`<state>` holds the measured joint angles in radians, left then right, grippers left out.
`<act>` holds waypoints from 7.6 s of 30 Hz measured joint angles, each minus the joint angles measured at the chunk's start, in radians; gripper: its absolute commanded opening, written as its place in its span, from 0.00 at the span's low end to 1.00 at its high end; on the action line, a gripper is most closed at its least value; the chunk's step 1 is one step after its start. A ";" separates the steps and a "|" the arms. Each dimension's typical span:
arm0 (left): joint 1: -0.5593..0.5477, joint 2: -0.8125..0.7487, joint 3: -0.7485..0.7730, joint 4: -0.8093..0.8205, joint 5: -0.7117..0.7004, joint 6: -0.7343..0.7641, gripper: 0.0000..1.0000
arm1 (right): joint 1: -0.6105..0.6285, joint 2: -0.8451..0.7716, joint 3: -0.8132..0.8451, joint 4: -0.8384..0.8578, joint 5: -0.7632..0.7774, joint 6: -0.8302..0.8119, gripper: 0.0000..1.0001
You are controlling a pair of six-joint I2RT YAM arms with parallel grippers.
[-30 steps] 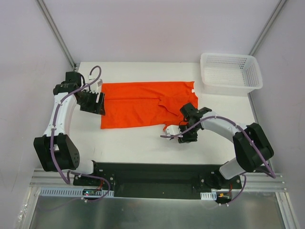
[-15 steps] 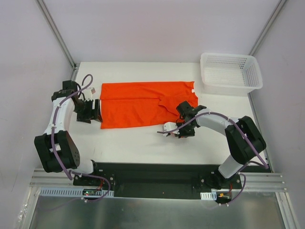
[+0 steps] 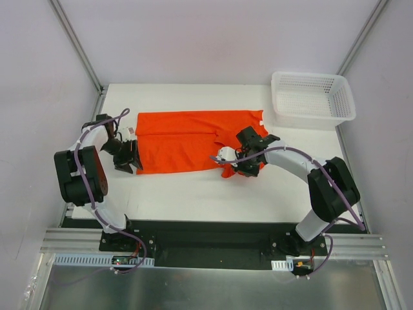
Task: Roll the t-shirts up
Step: Fold the T-shirt at the center of the board.
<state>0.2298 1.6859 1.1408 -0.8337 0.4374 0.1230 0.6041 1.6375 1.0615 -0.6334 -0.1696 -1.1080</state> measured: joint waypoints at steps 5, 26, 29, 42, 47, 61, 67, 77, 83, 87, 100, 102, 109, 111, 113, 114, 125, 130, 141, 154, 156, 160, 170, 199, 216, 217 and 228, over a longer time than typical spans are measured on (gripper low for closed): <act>0.000 0.092 0.026 0.011 -0.005 0.007 0.40 | 0.000 0.002 0.054 -0.015 -0.013 0.057 0.01; 0.000 0.200 0.035 0.017 -0.017 0.043 0.00 | 0.034 0.077 0.135 -0.063 0.017 0.083 0.01; 0.000 0.200 0.035 0.019 -0.003 0.050 0.00 | 0.034 0.076 0.135 -0.064 0.029 0.084 0.01; 0.000 0.036 0.100 -0.036 0.024 0.082 0.00 | -0.058 -0.053 0.190 -0.159 0.058 0.151 0.01; 0.000 0.017 0.109 -0.077 0.028 0.083 0.00 | -0.103 -0.076 0.231 -0.211 0.064 0.170 0.01; -0.001 0.003 0.262 -0.151 0.086 0.084 0.00 | -0.124 -0.162 0.294 -0.275 0.129 0.254 0.01; -0.002 0.111 0.399 -0.158 0.102 0.098 0.00 | -0.198 -0.006 0.478 -0.246 0.158 0.267 0.01; -0.024 0.392 0.710 -0.169 0.101 0.108 0.00 | -0.247 0.243 0.675 -0.209 0.175 0.268 0.01; -0.048 0.469 0.842 -0.170 0.076 0.126 0.00 | -0.266 0.352 0.772 -0.182 0.192 0.267 0.01; -0.058 0.502 0.891 -0.171 0.056 0.131 0.00 | -0.273 0.404 0.838 -0.167 0.203 0.266 0.01; -0.060 0.620 0.995 -0.161 -0.089 0.146 0.28 | -0.273 0.592 1.007 -0.105 0.281 0.274 0.47; -0.060 0.612 0.994 -0.149 -0.124 0.138 0.36 | -0.272 0.599 1.014 -0.097 0.316 0.278 0.61; -0.061 0.481 0.913 -0.103 -0.174 0.116 0.42 | -0.270 0.478 0.912 -0.098 0.333 0.287 0.66; -0.069 0.435 0.887 -0.100 -0.173 0.116 0.43 | -0.269 0.420 0.855 -0.122 0.314 0.288 0.66; -0.087 0.411 0.867 -0.093 -0.172 0.116 0.44 | -0.267 0.377 0.801 -0.144 0.296 0.289 0.66; -0.096 0.409 0.858 -0.090 -0.170 0.114 0.44 | -0.267 0.369 0.785 -0.161 0.287 0.291 0.66; -0.130 0.605 0.971 -0.088 -0.151 0.101 0.44 | -0.266 0.377 0.752 -0.256 0.233 0.308 0.66; -0.130 0.679 1.042 -0.086 -0.144 0.102 0.40 | -0.266 0.424 0.814 -0.273 0.232 0.315 0.66; -0.132 0.683 0.946 -0.080 -0.131 0.093 0.36 | -0.266 0.449 0.815 -0.298 0.221 0.310 0.61; -0.132 0.501 0.587 -0.061 -0.159 0.089 0.33 | -0.265 0.597 0.749 -0.307 0.222 0.258 0.36; -0.132 0.449 0.502 -0.053 -0.158 0.084 0.33 | -0.265 0.581 0.705 -0.309 0.215 0.258 0.35; -0.132 0.337 0.343 -0.046 -0.155 0.076 0.33 | -0.265 0.502 0.601 -0.340 0.186 0.262 0.35; -0.132 -0.037 0.145 -0.071 -0.126 0.094 0.40 | -0.263 0.217 0.500 -0.440 0.126 0.338 0.67; -0.132 0.410 0.514 -0.027 -0.106 0.209 0.34 | -0.324 0.361 0.871 -0.464 0.053 0.386 0.66; -0.132 0.455 0.517 -0.024 -0.106 0.214 0.00 | -0.324 0.617 1.078 -0.382 0.056 0.358 0.67; -0.132 0.455 0.517 -0.024 -0.106 0.215 0.00 | -0.324 0.623 1.078 -0.372 0.055 0.356 0.67; -0.132 0.353 0.488 -0.030 -0.105 0.229 0.00 | -0.318 0.731 1.127 -0.319 0.032 0.365 0.55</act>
<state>0.0975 2.0392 1.6291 -0.8639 0.3325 0.3515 0.2859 2.3688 2.1887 -0.9520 -0.1379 -0.7433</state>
